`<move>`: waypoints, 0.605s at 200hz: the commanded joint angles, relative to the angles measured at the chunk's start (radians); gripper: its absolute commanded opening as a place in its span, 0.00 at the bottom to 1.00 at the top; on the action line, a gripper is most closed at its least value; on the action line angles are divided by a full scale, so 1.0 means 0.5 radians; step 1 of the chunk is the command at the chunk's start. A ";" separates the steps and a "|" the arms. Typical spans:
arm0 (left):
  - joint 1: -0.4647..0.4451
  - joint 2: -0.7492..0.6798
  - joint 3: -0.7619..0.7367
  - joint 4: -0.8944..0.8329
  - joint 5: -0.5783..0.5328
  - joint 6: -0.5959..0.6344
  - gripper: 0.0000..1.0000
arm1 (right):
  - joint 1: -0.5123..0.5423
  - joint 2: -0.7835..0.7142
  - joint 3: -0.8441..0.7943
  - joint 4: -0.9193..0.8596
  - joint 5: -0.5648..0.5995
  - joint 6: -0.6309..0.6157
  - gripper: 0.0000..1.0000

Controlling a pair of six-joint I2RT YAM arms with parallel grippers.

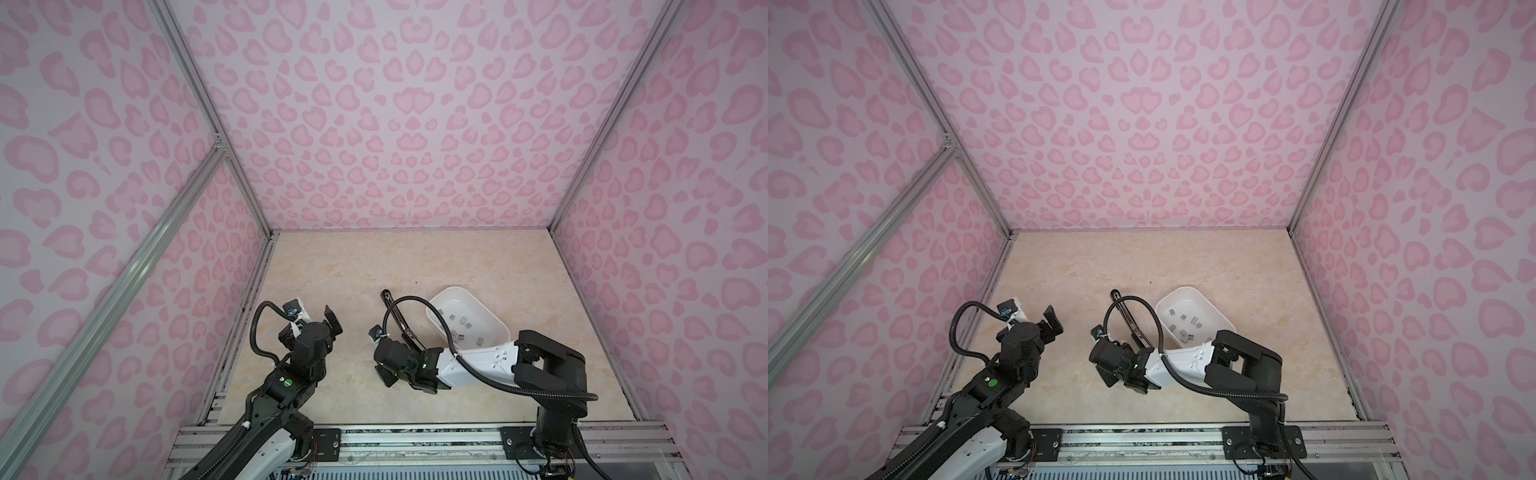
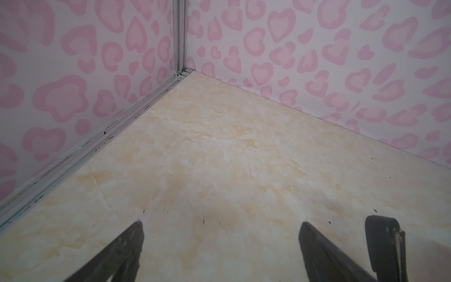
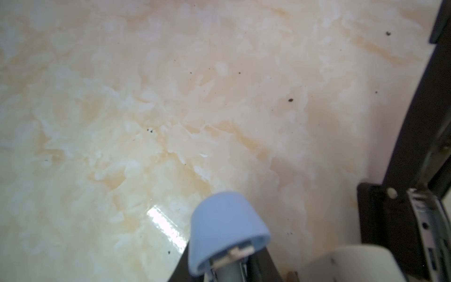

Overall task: Load the staples into the stapler
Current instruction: 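Lower the light-blue piece into the stapler channel with the right gripper while the left withdraws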

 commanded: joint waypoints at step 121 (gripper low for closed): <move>0.001 -0.065 -0.002 0.107 -0.026 0.061 0.98 | 0.010 -0.059 -0.108 0.088 0.125 0.099 0.45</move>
